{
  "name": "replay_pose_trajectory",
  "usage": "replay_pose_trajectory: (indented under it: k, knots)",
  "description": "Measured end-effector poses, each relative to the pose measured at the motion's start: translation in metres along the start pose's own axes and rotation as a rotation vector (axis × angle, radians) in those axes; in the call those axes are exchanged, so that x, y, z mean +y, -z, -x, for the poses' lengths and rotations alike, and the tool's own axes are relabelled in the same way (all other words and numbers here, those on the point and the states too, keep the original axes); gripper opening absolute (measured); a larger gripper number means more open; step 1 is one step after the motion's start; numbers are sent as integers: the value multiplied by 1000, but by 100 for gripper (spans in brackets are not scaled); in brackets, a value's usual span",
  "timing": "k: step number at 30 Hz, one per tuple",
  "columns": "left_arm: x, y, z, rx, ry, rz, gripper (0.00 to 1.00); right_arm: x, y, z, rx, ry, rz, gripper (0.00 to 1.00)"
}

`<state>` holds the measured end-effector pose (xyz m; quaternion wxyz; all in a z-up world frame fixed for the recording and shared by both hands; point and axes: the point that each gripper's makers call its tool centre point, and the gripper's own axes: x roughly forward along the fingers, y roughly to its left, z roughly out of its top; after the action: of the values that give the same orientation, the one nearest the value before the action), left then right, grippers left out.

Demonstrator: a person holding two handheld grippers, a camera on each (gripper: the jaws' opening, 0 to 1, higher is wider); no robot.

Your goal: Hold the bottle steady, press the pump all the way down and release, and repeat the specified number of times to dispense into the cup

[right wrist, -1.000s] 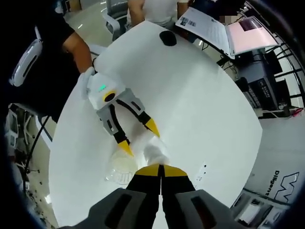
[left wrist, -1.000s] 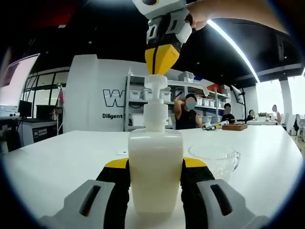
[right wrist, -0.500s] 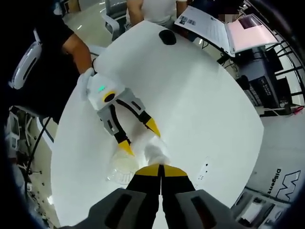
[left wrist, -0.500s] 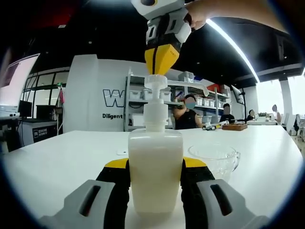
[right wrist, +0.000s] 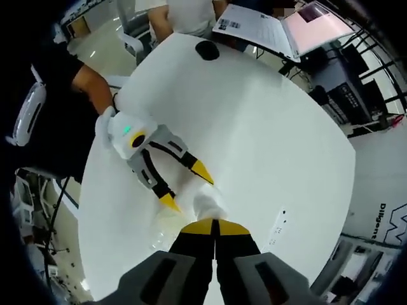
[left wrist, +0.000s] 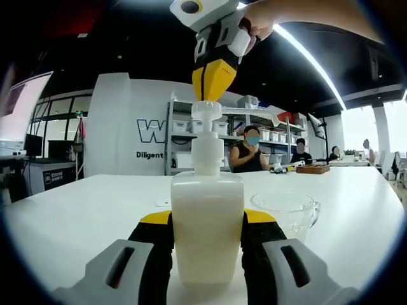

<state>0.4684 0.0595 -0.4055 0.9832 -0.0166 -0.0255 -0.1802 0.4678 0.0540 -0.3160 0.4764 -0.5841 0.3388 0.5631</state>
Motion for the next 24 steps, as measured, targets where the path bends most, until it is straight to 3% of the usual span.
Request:
replay_pose_trajectory:
  k: [6,8,24]
  knots:
    - [0,0,0,0,0,-1,39,0,1,0,32,-4,12,0]
    - [-1,0,0,0,1,-1,39,1,1,0,37,-6,59,0]
    - [0,0,0,-2,-6,-2,39,0,2,-1,-5,-8,73,0]
